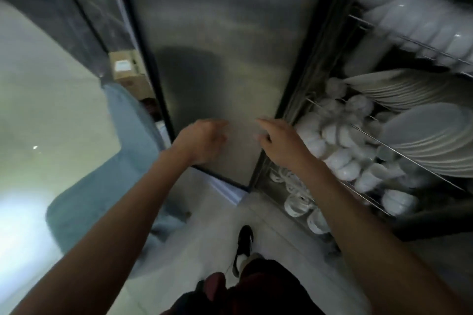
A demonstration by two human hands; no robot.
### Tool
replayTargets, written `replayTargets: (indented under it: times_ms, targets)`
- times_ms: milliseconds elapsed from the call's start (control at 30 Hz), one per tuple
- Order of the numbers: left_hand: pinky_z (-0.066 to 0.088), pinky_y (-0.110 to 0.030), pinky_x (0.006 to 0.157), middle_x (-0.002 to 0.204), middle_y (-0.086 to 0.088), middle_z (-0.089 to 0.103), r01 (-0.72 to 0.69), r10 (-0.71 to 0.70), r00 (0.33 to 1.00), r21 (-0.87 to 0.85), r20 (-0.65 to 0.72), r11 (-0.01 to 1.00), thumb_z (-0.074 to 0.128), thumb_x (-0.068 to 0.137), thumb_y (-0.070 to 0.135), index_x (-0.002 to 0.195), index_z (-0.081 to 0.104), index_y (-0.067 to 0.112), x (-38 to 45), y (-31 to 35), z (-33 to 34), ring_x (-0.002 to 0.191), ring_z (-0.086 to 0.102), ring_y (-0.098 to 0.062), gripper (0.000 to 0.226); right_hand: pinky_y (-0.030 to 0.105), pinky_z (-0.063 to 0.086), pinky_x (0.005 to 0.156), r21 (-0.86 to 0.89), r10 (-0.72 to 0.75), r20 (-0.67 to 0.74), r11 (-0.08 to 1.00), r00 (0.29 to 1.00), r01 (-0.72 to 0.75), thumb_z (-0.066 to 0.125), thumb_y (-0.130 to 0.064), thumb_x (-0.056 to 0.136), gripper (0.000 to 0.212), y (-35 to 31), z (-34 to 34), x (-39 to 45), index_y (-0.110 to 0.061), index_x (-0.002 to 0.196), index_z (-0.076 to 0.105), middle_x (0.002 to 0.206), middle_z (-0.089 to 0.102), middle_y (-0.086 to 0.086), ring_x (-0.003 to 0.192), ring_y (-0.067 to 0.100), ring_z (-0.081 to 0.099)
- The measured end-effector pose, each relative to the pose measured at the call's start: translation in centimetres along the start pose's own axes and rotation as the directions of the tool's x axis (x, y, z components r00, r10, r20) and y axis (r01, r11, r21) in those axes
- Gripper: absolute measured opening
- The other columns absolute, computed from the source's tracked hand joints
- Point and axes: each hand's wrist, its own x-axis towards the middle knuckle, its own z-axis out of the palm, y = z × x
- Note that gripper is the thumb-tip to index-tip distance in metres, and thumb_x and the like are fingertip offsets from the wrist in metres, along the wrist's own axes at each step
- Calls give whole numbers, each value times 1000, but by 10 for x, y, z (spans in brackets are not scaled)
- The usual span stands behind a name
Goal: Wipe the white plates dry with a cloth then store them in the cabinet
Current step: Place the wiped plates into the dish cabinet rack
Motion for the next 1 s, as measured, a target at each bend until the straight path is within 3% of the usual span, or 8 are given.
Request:
replayTargets:
  times_ms: [100,200,367,567,767,1000]
  targets:
    - [44,-38,105,144,-7,57,124,-124,991,2,-48,992,47,104,40,145,53,23,-40,-37,-12,130,54,-30,45,43,32,114,-33,-120,89,992,989,124,51,-32,103,47,-43,24,22,-18,147,46,151,47,6,137,27,40]
    - [41,-40,108,147,-6,55,277,-278,955,-29,-107,961,48,104,41,149,49,23,-82,-77,-21,132,52,-29,48,41,32,115,-35,-236,179,969,955,246,51,-31,103,46,-88,50,42,-18,147,46,153,44,6,139,26,39]
    - [41,-40,108,148,-5,54,509,-514,839,-79,-177,857,47,104,41,149,47,25,-153,-136,-39,133,51,-29,48,38,33,114,69,-389,331,919,860,389,55,-28,101,44,-166,101,75,-17,143,52,150,49,3,137,25,42]
    - [44,-41,107,147,2,55,733,-747,617,-163,-249,660,45,104,46,149,47,28,-229,-177,-52,132,52,-23,49,31,32,115,286,-564,468,825,680,487,56,-28,100,44,-264,160,101,-20,143,50,148,50,1,136,19,45]
    - [42,-41,106,149,1,54,873,-873,396,-178,-285,454,46,104,41,149,47,27,-306,-194,-57,135,48,-23,47,37,34,113,313,-746,499,629,440,712,54,-25,101,46,-350,214,101,-19,146,48,151,48,3,135,25,44]
    - [42,-44,107,148,3,54,928,-956,80,-330,-281,175,42,104,46,148,47,29,-431,-201,-35,133,50,-23,48,40,34,113,364,-820,552,401,152,841,50,-30,103,46,-449,268,38,-23,148,44,154,44,0,139,24,38]
